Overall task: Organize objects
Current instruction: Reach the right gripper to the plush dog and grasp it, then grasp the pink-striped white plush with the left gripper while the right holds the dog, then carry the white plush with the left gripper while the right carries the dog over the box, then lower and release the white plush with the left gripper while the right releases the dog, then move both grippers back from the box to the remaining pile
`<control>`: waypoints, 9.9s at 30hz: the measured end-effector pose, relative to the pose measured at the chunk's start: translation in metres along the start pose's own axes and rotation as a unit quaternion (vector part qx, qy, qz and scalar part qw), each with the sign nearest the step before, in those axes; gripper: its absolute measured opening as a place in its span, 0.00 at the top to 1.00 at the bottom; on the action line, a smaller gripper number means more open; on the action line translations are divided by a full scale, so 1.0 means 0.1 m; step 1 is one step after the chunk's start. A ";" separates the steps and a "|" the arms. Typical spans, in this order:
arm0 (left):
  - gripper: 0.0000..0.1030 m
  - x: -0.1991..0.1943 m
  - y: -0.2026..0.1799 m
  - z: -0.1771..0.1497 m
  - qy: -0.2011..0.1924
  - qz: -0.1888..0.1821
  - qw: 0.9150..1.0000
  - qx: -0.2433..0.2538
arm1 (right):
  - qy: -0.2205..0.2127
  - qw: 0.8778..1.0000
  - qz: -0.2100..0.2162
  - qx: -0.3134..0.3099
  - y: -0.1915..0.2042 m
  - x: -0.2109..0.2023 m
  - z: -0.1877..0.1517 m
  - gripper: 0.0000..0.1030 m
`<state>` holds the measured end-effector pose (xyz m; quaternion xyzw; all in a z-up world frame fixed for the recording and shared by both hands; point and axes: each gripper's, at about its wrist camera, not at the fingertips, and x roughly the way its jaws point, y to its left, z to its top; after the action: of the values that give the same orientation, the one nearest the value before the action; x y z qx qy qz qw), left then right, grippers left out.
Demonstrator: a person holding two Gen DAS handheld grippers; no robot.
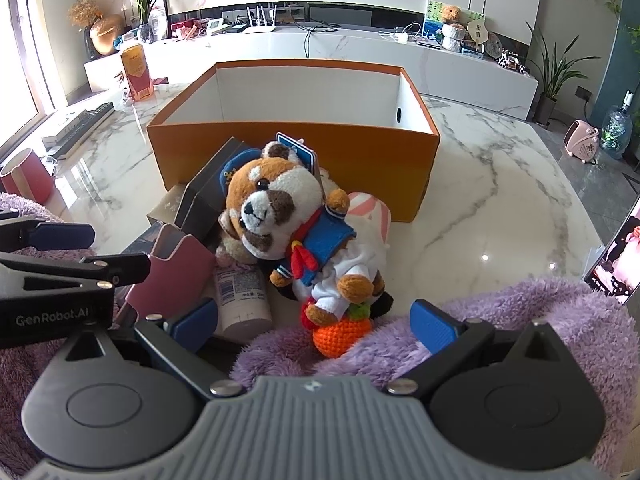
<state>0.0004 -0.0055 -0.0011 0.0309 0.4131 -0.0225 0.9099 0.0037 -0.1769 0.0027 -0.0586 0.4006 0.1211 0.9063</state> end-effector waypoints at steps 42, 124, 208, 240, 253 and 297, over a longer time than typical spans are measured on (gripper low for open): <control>0.51 0.14 0.05 0.19 0.001 -0.012 1.000 0.008 | -0.027 0.994 0.022 -0.101 0.06 0.21 0.28 0.12; 0.28 1.23 -1.08 0.63 0.082 -0.139 0.976 0.148 | 0.063 0.993 0.030 0.091 -1.13 0.83 0.45 0.44; 0.34 1.25 0.71 1.86 0.077 -0.001 0.989 0.127 | 0.177 0.963 0.157 0.131 -0.38 2.12 2.02 0.50; 0.83 1.30 0.85 1.43 0.141 0.002 0.985 0.099 | 0.229 0.942 0.197 0.143 -0.04 2.02 1.60 0.74; 0.75 0.77 0.75 1.44 0.052 0.021 0.993 0.105 | 0.157 0.969 0.162 0.102 -0.01 1.59 1.76 0.59; 0.54 0.48 0.07 0.24 0.095 -0.099 0.989 0.062 | 0.079 0.984 0.145 0.065 -0.21 0.60 0.50 0.56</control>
<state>0.0503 -0.0012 -0.0209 0.0480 0.4969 -0.1347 0.8560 0.0836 -0.1768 -0.0076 0.0499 0.4826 0.2200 0.8463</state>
